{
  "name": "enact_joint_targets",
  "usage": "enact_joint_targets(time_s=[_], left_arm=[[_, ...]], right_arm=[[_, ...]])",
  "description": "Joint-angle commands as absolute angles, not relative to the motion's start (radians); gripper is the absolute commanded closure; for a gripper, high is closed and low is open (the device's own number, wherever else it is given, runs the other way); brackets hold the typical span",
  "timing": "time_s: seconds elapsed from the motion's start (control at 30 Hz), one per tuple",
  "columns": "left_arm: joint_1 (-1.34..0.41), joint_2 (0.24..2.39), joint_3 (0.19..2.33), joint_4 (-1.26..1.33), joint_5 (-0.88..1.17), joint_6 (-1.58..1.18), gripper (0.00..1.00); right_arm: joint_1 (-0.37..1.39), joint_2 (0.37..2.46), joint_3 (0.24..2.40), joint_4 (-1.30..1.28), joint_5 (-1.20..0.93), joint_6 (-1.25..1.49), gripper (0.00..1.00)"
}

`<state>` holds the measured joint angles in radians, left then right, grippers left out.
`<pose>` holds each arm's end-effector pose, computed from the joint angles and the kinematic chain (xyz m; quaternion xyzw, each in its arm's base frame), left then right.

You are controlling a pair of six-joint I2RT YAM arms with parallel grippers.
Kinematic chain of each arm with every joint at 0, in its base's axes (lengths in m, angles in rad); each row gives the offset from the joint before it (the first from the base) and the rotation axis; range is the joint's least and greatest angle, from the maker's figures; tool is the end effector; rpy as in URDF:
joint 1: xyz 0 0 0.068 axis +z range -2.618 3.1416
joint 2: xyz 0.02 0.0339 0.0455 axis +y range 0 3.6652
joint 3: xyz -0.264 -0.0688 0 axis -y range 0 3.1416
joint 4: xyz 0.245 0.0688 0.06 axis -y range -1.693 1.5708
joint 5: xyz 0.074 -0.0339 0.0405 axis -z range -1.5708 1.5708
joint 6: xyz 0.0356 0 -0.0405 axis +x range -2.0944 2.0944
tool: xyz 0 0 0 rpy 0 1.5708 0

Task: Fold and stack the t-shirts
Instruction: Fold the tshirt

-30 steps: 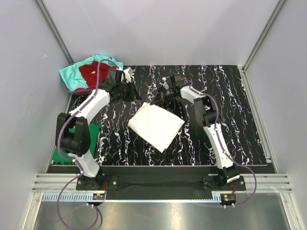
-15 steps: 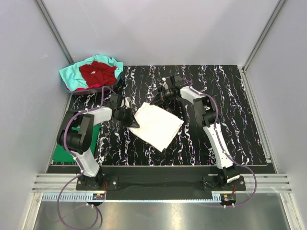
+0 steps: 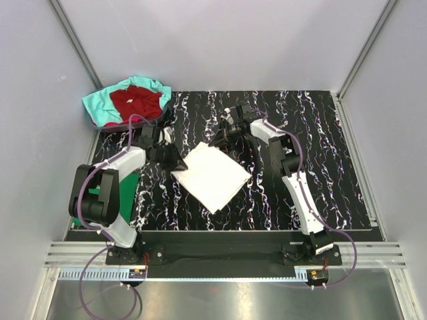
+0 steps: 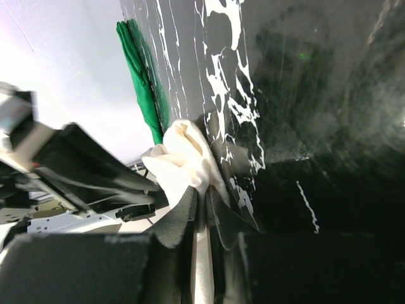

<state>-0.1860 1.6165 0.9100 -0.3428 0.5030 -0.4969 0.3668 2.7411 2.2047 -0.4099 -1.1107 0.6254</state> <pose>0.3013 -0.0742 0.1726 -0.0815 0.9345 -0.3102 0.1548 0.5084 0.2295 0.0699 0.0564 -0.8228 -0.5655 0.0093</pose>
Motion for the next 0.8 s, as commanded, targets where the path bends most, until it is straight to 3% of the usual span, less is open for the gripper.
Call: enact_joint_targets(time_s=[0.0,0.47,0.63,0.77], left_arm=[[-0.183,1.588,1.029,-0.383,0.489,-0.457,0.74],[-0.158,1.669,1.022,-0.390,0.419,-0.426,0.71],[-0.158,1.592,1.014,-0.370,0.377,-0.428,0.55],[-0.158,1.611,1.040,-0.405,0.354,-0.407,0.53]], right_arm=[[0.356,2.689,2.204,-0.410,-1.086,0.609,0.87],[0.367,2.598,2.194,-0.249,-1.134,0.738,0.87],[0.368,2.687,2.266,-0.144,-1.149,0.855,0.85],[0.368,2.778,2.310,-0.045,-1.149,0.940,0.84]])
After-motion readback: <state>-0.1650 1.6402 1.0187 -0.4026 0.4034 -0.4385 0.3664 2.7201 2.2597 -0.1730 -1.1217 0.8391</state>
